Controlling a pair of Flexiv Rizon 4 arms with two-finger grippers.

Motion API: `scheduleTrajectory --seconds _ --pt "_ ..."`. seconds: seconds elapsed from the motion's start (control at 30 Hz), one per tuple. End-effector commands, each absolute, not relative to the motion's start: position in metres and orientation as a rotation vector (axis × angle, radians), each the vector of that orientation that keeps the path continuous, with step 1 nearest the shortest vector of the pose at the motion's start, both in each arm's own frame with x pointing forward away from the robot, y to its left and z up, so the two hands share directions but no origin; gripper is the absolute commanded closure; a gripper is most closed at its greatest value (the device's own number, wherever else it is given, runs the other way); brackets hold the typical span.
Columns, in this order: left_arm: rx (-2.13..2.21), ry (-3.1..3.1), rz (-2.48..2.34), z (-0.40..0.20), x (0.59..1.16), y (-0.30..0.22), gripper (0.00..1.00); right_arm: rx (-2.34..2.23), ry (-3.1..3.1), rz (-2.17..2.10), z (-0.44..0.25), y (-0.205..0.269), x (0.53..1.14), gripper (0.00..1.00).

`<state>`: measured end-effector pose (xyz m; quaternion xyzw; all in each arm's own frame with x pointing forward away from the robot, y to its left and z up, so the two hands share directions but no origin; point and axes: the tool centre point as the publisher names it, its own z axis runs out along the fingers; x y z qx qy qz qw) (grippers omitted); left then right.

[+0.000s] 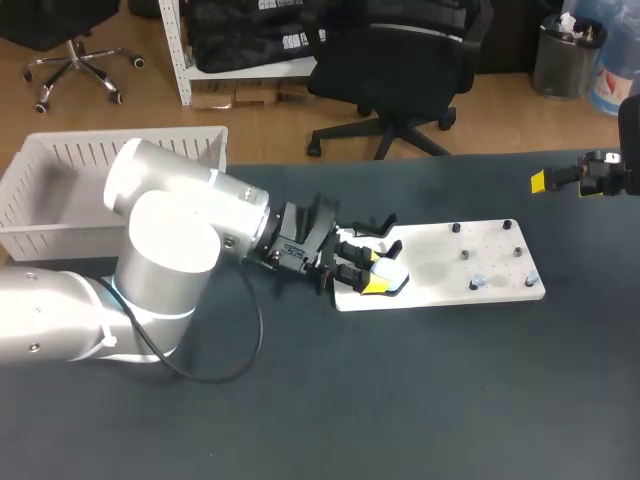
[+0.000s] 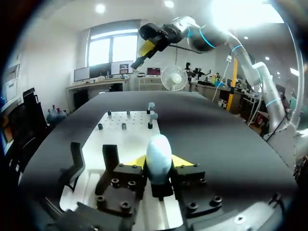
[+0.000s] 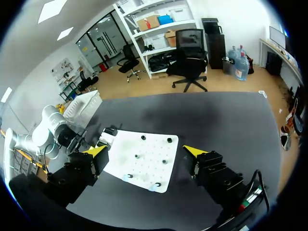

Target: Pick up each earbud case from the left stands, insert the matching earbuds, close the lid, and place the case in the box.

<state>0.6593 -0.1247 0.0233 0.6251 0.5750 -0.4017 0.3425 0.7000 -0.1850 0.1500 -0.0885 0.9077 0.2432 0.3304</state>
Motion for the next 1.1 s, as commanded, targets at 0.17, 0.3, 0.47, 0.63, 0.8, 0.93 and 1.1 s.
scheduleTrajectory --seconds 0.17,0.3,0.47,0.63,0.8,0.93,1.1 --pt "1.598 1.425 -0.97 0.047 0.648 -0.121 1.0 -0.231 2.374 0.636 0.15 -0.185 0.7 0.0" --pt "1.574 1.356 -0.958 0.07 0.646 -0.123 1.0 -0.231 2.374 0.636 0.15 -0.185 0.7 0.0" --pt "1.551 1.256 -0.95 0.099 0.64 -0.129 1.0 -0.231 2.374 0.636 0.15 -0.185 0.7 0.0" --pt "1.529 1.188 -0.951 0.121 0.636 -0.135 1.0 -0.231 2.374 0.636 0.15 -0.185 0.7 0.0" --pt "1.498 1.155 -0.99 0.134 0.636 -0.137 1.0 -0.231 2.374 0.636 0.15 -0.185 0.7 0.0" --pt "1.488 1.138 -0.999 0.143 0.631 -0.133 1.0 -0.231 2.374 0.636 0.15 -0.185 0.7 0.0" --pt "1.48 1.108 -1.012 0.151 0.624 -0.127 1.0 -0.231 2.374 0.636 0.15 -0.185 0.7 0.0"
